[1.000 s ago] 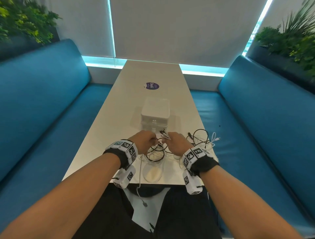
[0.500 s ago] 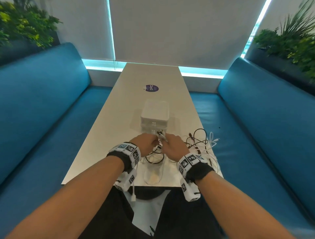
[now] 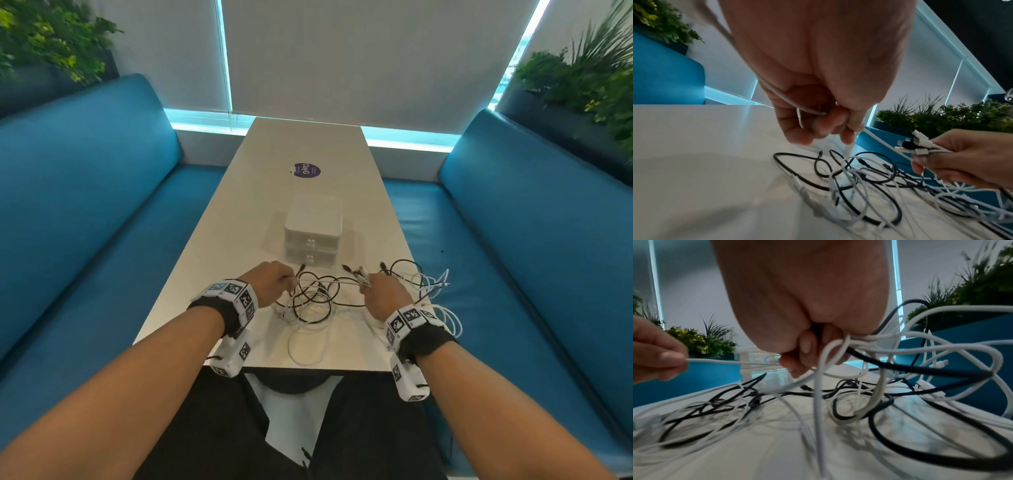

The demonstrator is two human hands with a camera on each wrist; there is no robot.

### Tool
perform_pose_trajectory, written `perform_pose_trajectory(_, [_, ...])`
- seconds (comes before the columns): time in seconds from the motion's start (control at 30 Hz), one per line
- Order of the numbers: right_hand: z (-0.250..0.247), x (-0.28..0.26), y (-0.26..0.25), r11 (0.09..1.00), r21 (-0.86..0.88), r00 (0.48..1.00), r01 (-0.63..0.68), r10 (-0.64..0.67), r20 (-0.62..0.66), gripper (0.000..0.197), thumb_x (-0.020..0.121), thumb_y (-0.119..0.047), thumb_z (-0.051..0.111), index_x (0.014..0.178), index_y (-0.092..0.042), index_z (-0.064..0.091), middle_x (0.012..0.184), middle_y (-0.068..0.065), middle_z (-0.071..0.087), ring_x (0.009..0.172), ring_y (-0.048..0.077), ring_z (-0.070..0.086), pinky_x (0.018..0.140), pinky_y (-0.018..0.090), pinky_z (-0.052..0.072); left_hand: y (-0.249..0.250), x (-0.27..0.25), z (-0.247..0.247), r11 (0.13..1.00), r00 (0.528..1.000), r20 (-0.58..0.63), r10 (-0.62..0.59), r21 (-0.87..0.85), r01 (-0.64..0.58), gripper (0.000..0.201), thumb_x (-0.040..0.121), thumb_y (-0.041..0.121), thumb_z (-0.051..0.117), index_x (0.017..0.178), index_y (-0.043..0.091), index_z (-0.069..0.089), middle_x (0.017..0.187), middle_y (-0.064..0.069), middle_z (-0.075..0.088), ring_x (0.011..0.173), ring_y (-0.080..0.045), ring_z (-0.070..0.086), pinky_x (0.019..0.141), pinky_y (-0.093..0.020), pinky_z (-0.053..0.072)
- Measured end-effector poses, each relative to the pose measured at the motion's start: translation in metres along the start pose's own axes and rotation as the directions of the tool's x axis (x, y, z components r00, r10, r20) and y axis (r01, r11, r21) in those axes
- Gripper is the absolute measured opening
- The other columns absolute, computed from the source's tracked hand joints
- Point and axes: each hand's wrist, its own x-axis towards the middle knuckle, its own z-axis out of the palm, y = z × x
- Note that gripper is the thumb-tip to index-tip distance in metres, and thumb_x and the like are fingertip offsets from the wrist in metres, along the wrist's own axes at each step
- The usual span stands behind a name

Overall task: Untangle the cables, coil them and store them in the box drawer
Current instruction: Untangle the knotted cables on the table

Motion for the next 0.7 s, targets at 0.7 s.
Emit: perform_pose_trajectory(0.7, [-0.004,-0.004,-0.008,0.970,0.225,0.996,0.090,-0.086,-0.027,0.030,0.101,-0.034,0.042,0.103,-0.013,0.064,0.105,0.014,0.068,0.101,0.035,0.061,0.084,0.039,0.049,0.012,-0.002,0.001,0.993,0.999,0.021,0.032,0.109,-0.034,0.029,0.104,0.034,0.043,0.087,0.018,0.061,0.087,-0.002,0.065,0.084,-0.022,0.060,0.077,-0.035,0.047])
